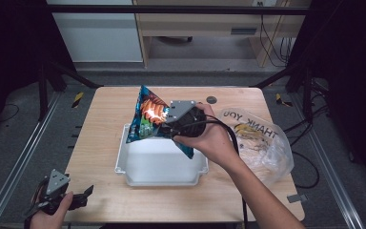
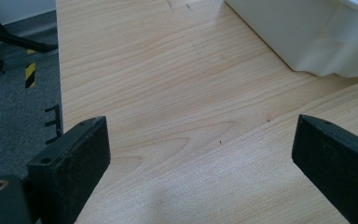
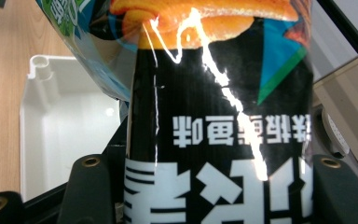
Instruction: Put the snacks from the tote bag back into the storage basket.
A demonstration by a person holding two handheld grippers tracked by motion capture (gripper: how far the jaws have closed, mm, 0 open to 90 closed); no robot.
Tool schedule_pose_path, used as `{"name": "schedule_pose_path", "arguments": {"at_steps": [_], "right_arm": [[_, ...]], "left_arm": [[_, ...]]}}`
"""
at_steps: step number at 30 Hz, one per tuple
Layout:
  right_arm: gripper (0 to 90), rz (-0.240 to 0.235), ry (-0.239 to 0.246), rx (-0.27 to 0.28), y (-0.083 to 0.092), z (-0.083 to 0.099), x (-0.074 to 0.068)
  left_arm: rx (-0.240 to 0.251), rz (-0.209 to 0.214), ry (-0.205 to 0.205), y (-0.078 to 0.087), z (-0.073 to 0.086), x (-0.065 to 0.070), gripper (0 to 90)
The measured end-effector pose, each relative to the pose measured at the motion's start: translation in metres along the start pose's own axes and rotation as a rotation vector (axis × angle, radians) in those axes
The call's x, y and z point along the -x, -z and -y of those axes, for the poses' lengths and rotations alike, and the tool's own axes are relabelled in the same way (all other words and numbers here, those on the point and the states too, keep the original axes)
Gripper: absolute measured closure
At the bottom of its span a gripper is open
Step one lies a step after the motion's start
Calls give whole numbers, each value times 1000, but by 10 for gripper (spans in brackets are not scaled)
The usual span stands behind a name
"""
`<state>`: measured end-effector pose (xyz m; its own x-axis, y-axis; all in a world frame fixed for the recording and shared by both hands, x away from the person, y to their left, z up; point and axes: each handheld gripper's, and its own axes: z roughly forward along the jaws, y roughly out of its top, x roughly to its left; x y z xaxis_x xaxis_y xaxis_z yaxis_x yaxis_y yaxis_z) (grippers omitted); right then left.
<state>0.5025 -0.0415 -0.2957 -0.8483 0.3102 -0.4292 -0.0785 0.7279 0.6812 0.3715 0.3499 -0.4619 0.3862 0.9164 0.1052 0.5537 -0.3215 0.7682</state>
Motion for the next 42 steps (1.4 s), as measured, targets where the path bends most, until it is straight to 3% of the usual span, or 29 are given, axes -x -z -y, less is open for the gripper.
{"name": "schedule_pose_path", "arguments": {"at_steps": [23, 42], "right_arm": [[418, -69, 6, -80, -36, 22, -21], [417, -106, 11, -110, -52, 31, -25]], "left_arm": [[3, 6, -10, -1, -1, 2, 42], [-10, 8, -23, -3, -1, 4, 43]]}}
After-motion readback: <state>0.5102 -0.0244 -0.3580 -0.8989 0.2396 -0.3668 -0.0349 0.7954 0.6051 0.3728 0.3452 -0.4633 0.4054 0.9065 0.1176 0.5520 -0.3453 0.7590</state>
